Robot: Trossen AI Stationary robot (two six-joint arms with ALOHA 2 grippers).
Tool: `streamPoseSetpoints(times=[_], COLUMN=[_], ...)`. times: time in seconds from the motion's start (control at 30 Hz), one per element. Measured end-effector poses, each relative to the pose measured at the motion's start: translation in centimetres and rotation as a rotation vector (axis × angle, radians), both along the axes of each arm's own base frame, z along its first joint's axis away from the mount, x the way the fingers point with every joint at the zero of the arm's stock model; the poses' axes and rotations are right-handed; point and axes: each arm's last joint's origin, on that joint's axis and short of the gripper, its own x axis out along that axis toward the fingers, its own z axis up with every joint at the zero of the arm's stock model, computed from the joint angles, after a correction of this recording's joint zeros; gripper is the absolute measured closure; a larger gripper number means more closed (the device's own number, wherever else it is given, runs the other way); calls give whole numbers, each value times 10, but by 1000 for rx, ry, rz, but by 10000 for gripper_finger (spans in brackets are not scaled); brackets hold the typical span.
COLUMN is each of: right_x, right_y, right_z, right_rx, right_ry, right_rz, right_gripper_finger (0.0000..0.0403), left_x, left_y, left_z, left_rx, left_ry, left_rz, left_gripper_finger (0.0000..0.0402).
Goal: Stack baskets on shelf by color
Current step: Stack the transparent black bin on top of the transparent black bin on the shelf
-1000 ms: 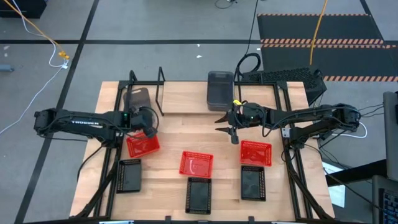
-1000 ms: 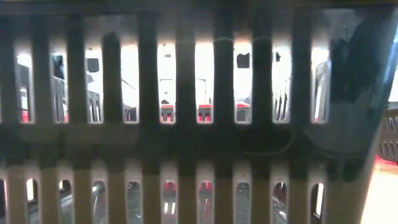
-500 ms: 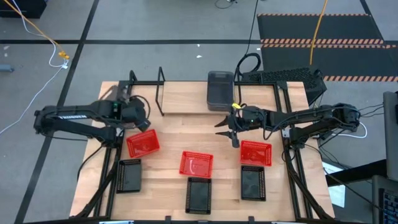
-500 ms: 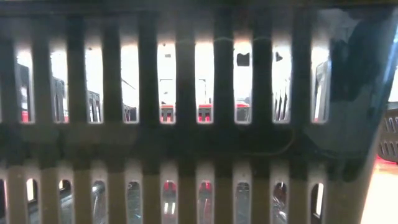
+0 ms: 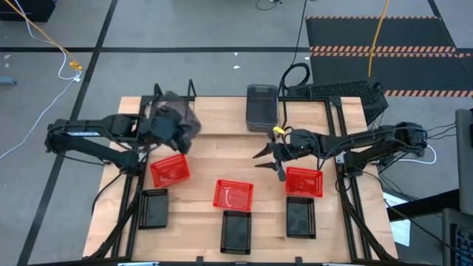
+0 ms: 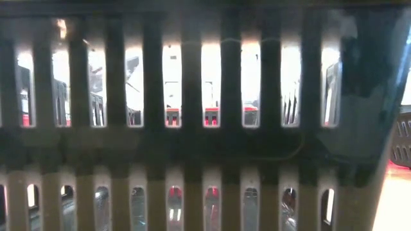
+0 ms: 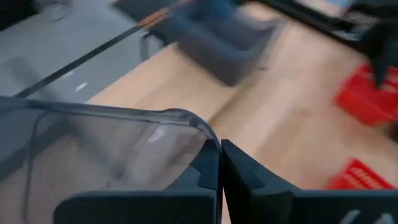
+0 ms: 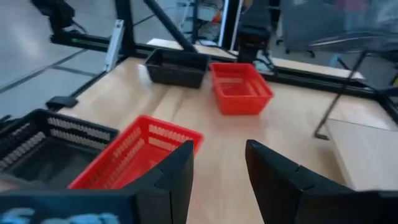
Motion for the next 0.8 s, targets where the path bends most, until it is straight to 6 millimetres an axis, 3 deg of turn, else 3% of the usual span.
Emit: streamPoseSetpoints(times=[0.27, 0.5, 0.63, 0.8], right_x=[-1, 0, -8, -34], right_y=[10, 10, 10, 13], right_z=[0, 4, 9, 27], right_rx=[-6, 3, 5, 8], right_ry=[4, -25, 1, 19], right_rz=[39, 29, -59, -227], right_gripper_finger=[264, 264, 264, 264], left_x=[61, 113, 132, 144], left_y=[-45, -68, -64, -24], left_z=[-6, -38, -54, -42], left_rx=[140, 363, 517, 531], left_ry=[38, 106, 190, 173], left_rz=[-331, -456, -472, -419], left_gripper_finger=[398, 395, 396, 398])
